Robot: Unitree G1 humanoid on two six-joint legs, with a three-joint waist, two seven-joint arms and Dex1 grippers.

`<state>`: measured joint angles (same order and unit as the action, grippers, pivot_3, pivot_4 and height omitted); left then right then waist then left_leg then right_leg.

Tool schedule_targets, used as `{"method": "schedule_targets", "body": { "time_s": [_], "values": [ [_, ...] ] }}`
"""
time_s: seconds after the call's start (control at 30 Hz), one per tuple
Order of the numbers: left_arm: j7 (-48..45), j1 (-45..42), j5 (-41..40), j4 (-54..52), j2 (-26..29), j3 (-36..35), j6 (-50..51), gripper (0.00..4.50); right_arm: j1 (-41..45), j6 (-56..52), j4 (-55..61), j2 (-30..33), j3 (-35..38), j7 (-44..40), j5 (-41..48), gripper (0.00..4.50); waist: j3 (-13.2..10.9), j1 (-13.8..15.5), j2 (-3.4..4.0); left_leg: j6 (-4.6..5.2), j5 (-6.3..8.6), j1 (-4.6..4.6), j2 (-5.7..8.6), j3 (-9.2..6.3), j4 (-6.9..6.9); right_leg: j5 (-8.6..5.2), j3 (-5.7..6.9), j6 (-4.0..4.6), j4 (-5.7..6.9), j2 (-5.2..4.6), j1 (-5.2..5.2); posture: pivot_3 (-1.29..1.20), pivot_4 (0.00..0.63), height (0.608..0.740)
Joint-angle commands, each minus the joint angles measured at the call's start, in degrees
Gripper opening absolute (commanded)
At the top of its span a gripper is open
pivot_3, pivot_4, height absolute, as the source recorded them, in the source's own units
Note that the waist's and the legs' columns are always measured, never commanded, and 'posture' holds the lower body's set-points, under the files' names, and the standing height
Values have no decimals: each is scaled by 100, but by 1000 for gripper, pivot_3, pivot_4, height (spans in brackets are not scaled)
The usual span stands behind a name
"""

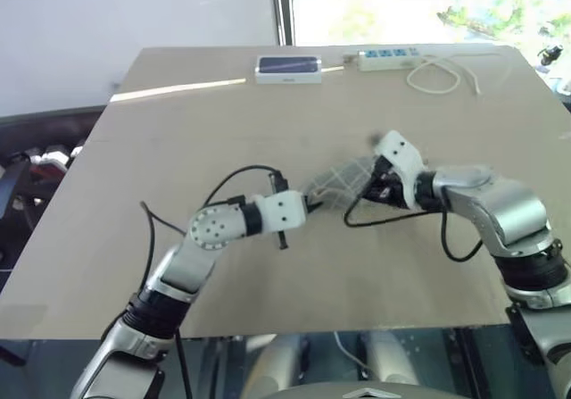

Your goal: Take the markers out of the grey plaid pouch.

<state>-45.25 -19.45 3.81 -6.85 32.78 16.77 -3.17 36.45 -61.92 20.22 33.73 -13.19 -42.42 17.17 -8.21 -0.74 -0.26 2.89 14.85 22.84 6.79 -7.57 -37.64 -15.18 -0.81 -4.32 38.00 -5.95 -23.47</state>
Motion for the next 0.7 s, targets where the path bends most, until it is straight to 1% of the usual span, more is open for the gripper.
{"method": "schedule_targets", "body": {
  "time_s": [0.03, 0.07, 0.2, 0.37, 0.47, 0.57, 0.7],
  "values": [
    [75, 25, 231, 239, 87, -58, 75, 0, -35, 311, 297, 134, 128, -91, 78, 1395, 0, 1, 0, 0, 0, 0, 0, 0, 0, 0, 0, 0, 0, 0, 1, 0, 150, 738],
    [81, 18, 239, 246, 86, -54, 68, 0, -47, 300, 276, 82, 185, -30, 103, 1395, 0, 2, 0, 0, 0, 0, 0, 0, 0, 0, 0, 0, 0, 0, 1, 0, 150, 738],
    [91, 9, 203, 109, 0, -17, 72, 0, 21, -382, -11, -462, 677, 497, 361, 1395, 0, -4, 0, 0, 0, -1, -1, 1, -1, 0, -3, 0, 3, 1, 2, 0, 150, 738],
    [39, 103, 65, -153, -131, 43, 110, 0, 103, -1448, -265, -1302, 1415, 1072, 714, 1395, 2, -15, 0, 0, 0, -2, -1, 1, -1, 0, -5, 1, 6, 2, 2, 0, 150, 738],
    [21, 178, 55, -268, -162, 59, 137, 0, 143, -1877, -351, -1649, 1747, 1296, 843, 1395, 2, -20, 1, 0, 0, -2, -1, 2, 0, 0, -7, 1, 8, 2, 1, 0, 150, 738],
    [10, 222, 82, -319, -171, 50, 139, 0, 258, -2358, -467, -2109, 2264, 1495, 1018, 1395, 3, -24, 2, 0, 0, -3, -1, 3, 0, 0, -8, 1, 9, 3, 0, 0, 150, 738],
    [9, 244, 105, -323, -166, 24, 130, 0, 320, -2555, -527, -2233, 2425, 1617, 1046, 1395, 3, -19, 2, 0, 0, -3, -1, 2, 0, 0, -8, 1, 9, 3, -3, 0, 150, 738]
  ]
}}
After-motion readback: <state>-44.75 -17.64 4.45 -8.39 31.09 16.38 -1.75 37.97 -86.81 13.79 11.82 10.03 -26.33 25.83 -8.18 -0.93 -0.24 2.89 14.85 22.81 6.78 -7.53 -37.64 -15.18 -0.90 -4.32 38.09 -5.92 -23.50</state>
